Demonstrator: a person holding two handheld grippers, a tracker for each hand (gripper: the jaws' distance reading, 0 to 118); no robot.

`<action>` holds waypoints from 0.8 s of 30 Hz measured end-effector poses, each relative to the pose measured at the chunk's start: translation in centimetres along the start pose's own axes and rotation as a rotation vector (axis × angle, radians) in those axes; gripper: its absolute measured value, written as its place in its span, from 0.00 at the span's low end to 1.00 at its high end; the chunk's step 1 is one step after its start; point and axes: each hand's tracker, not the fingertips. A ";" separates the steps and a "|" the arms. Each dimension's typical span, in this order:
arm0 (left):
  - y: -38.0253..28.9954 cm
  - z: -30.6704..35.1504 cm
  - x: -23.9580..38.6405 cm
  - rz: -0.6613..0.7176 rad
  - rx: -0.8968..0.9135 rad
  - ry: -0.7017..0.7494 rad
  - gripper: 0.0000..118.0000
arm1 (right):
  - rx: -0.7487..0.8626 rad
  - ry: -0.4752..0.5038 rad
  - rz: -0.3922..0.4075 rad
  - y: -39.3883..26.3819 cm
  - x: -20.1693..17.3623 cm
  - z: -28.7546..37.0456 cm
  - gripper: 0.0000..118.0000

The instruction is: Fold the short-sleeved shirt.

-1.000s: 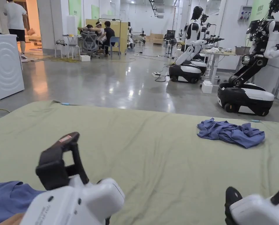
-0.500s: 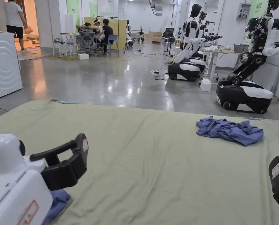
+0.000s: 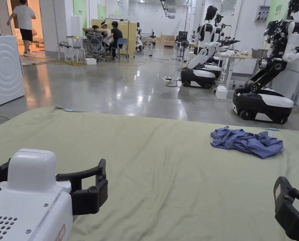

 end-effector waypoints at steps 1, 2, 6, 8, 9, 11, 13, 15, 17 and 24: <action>-0.1 0.0 0.1 -0.002 -0.003 0.006 1.00 | 0.001 0.001 0.002 0.1 0.0 0.0 1.00; -0.2 0.0 0.2 -0.003 -0.006 0.010 1.00 | 0.004 0.003 0.003 0.1 0.0 0.0 1.00; -0.3 -0.1 0.2 0.002 -0.027 0.002 1.00 | 0.010 0.006 0.015 0.1 -0.2 0.1 1.00; -0.2 -0.2 0.2 0.002 -0.032 -0.005 1.00 | 0.011 0.001 0.028 0.1 -0.5 0.1 1.00; -0.2 -0.1 0.3 0.000 -0.032 -0.006 1.00 | 0.011 -0.001 0.033 0.1 -0.4 0.1 1.00; -0.2 -0.1 0.5 -0.002 -0.032 0.002 1.00 | 0.009 0.000 0.037 0.0 -0.5 0.0 1.00; -0.1 -0.1 0.4 -0.008 -0.027 -0.001 1.00 | 0.005 0.001 0.037 0.0 -0.5 0.0 1.00; -0.1 -0.1 0.5 -0.011 -0.030 -0.003 1.00 | 0.004 0.003 0.038 0.0 -0.6 0.0 1.00; 0.0 -0.1 0.5 -0.012 -0.030 -0.008 1.00 | 0.003 0.004 0.040 0.0 -0.6 -0.1 1.00; 0.0 0.2 0.6 0.024 -0.051 -0.020 0.47 | -0.019 0.009 0.031 0.3 -0.7 0.0 0.86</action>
